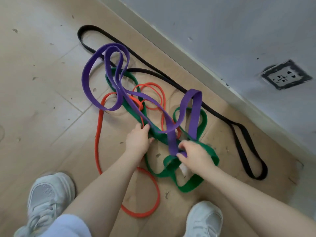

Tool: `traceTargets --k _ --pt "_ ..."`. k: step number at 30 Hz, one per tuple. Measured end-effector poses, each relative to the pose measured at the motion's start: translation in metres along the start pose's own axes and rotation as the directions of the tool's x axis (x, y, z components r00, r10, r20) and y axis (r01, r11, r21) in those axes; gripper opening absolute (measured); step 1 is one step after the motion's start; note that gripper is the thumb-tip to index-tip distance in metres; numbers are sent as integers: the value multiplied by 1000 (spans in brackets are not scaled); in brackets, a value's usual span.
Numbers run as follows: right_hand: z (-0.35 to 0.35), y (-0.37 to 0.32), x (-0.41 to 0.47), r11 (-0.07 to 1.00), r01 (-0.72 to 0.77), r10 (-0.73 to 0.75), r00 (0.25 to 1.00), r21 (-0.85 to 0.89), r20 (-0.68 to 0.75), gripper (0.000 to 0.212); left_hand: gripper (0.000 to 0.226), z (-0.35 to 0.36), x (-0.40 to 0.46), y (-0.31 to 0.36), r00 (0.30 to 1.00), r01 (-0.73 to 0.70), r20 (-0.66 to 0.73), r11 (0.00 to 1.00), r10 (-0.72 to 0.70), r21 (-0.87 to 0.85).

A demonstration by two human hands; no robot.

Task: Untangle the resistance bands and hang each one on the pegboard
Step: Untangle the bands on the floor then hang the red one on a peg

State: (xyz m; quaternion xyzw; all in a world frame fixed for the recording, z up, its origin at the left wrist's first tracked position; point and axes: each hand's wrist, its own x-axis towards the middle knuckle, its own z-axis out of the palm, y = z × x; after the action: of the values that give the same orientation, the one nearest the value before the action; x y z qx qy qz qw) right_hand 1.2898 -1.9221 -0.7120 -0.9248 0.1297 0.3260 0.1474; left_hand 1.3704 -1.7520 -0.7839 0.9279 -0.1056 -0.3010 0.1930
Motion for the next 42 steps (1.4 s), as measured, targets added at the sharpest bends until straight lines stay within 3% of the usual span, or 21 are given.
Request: traceTargets --k 2,4,7,9,11,16,20,22,24,27,30,34,36,39,42 --pt "-16 -6 8 979 23 -70 971 -202 -227 54 33 -3 -6 -7 999 -39 -11 993 41 115" --pt "-31 -24 22 957 97 -180 938 -274 -296 79 28 -4 -13 -25 998 -62 -13 977 67 202" --pt "-28 -52 59 871 219 -322 931 -439 -174 99 26 -10 -18 -47 994 -89 -38 966 101 241" --pt "-22 -59 88 884 201 -261 961 -422 -89 103 19 -17 -19 -54 988 -110 -73 954 135 278" --pt "-16 -62 108 913 164 -209 974 -374 -83 96 10 -25 -22 -66 982 -89 -137 961 129 262" --pt "0 -69 117 843 227 -356 915 -487 -191 39 23 -30 -37 -104 976 -88 -186 987 113 137" --pt "-17 -62 109 996 24 -46 964 -87 -261 41 45 -39 -46 -97 959 -243 -123 963 257 118" --pt "-20 -57 97 998 55 -51 992 29 -114 42 62 -49 -56 -87 975 -209 -61 974 214 83" --pt "-19 -53 75 992 105 -104 995 73 -8 40 72 -59 -73 -78 985 -145 110 983 133 112" --pt "-30 -53 39 983 131 -125 991 128 -53 33 64 -76 -100 -61 926 -291 332 901 181 322" --pt "-48 -57 8 963 197 -176 977 183 -124 26 44 -84 -133 -46 798 -511 553 756 239 409" --pt "-62 -54 -15 936 264 -228 959 235 -167 20 42 -86 -159 -40 676 -548 722 757 151 355" --pt "-64 -46 -17 938 259 -225 961 229 -161 20 43 -91 -155 -42 650 -537 758 741 59 403" --pt "-65 -37 -7 957 218 -183 966 194 -183 23 43 -105 -134 -45 759 -410 651 798 30 442" --pt "-68 -33 14 968 173 -107 940 184 -325 23 43 -117 -105 -45 914 -282 384 880 127 381"
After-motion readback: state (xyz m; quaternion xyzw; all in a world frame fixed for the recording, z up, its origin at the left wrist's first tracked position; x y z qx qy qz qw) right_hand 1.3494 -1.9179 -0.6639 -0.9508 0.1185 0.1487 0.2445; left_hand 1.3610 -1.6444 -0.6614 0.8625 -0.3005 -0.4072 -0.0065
